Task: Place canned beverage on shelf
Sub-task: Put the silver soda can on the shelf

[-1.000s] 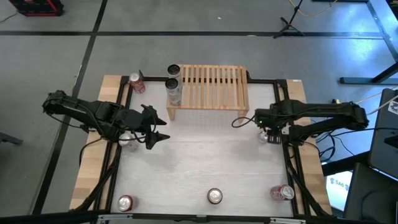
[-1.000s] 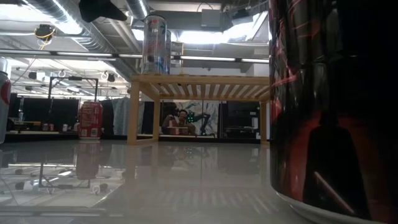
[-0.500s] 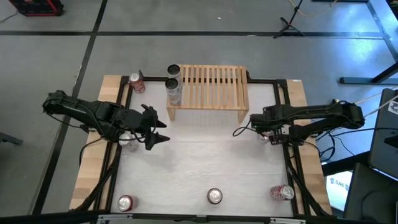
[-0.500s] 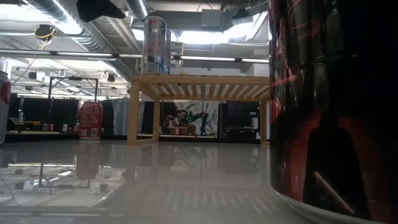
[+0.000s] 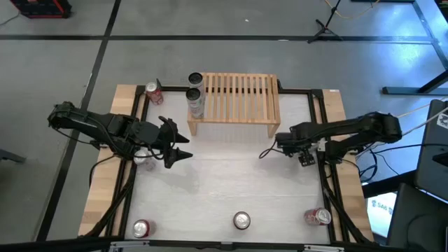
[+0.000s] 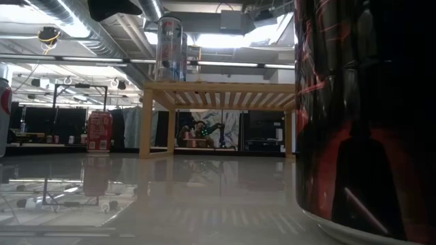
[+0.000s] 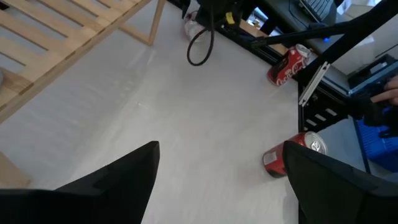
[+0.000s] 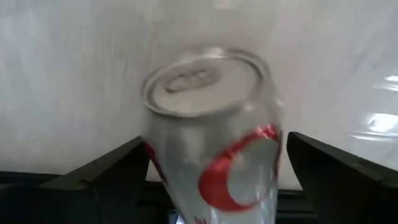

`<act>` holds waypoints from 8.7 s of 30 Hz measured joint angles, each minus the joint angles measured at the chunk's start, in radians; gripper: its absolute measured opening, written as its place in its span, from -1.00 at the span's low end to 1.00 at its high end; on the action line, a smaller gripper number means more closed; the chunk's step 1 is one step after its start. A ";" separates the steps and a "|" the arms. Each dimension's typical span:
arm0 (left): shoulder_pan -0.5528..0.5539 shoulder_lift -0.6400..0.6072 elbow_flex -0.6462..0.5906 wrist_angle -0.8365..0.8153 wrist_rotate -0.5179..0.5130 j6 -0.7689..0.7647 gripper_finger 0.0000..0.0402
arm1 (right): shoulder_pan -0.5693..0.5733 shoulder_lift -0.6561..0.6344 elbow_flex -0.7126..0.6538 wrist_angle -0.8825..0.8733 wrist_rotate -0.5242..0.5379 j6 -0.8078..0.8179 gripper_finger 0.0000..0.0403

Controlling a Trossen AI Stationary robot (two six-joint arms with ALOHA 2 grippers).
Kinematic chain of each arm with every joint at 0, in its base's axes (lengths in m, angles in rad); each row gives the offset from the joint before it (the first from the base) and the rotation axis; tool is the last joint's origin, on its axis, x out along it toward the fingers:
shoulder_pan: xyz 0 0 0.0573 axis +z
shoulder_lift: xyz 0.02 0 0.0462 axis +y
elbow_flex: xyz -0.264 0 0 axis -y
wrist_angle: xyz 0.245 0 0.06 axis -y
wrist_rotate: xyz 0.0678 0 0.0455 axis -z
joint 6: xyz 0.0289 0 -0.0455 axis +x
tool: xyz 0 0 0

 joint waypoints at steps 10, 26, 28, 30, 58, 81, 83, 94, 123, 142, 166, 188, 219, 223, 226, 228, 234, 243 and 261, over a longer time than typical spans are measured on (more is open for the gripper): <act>0.000 0.000 0.000 0.002 0.000 -0.026 0.64 | 0.000 0.065 0.050 -0.022 -0.028 0.053 0.34; -0.016 0.014 0.000 0.066 -0.010 -0.012 0.64 | 0.217 -0.025 0.440 0.147 -0.072 0.516 0.34; -0.029 0.034 0.000 0.097 -0.023 0.001 0.64 | 0.269 -0.025 0.449 0.230 -0.020 0.582 0.34; -0.040 0.059 0.000 0.136 -0.031 0.008 0.64 | 0.314 -0.025 0.449 0.316 0.040 0.622 0.34; -0.227 0.318 0.000 0.433 -0.160 -0.283 0.64 | 0.504 0.022 0.066 1.201 0.424 0.660 0.34; -0.220 0.322 0.000 0.345 -0.244 -0.331 0.64 | 0.391 0.416 0.025 1.681 0.367 0.657 0.34; -0.220 0.322 0.000 0.345 -0.242 -0.331 0.64 | 0.391 0.416 0.024 1.690 0.367 0.654 0.39; -0.218 0.347 0.000 0.347 -0.252 -0.318 0.64 | 0.392 0.380 0.022 1.683 0.290 0.632 0.87; -0.124 0.815 0.000 0.528 -0.320 -0.569 0.64 | 0.392 0.248 0.023 1.277 0.517 0.695 0.82; -0.099 0.726 -0.001 0.234 -0.209 -0.663 0.64 | 0.505 0.256 0.127 1.153 0.428 0.683 0.82; -0.146 0.838 0.000 0.465 -0.358 -0.543 0.64 | 0.400 0.366 0.197 1.112 0.511 0.685 0.82; -0.152 0.486 0.002 0.401 -0.184 -0.267 0.64 | 0.478 0.239 0.203 1.045 0.222 0.687 0.82; -0.273 0.444 0.000 0.318 -0.100 -0.281 0.64 | 0.409 0.521 0.203 1.533 0.281 0.605 0.82; -0.273 0.444 0.000 0.318 -0.064 -0.281 0.64 | 0.396 0.563 0.203 1.606 0.280 0.607 0.82; -0.273 0.443 0.000 0.318 -0.051 -0.288 0.64 | 0.396 0.579 0.203 1.635 0.281 0.608 0.79; -0.273 0.431 0.000 0.316 -0.051 -0.304 0.64 | 0.398 0.579 0.209 1.627 0.291 0.630 0.69; -0.281 0.299 0.000 0.306 -0.068 -0.307 0.64 | 0.399 0.540 0.310 1.472 0.259 0.628 0.33; -0.326 0.053 0.001 0.165 -0.208 -0.267 0.64 | 0.377 0.461 0.668 1.029 0.311 0.508 0.33; -0.296 -0.032 0.001 0.099 -0.328 -0.080 0.64 | -0.046 0.463 1.017 0.745 0.379 0.588 0.33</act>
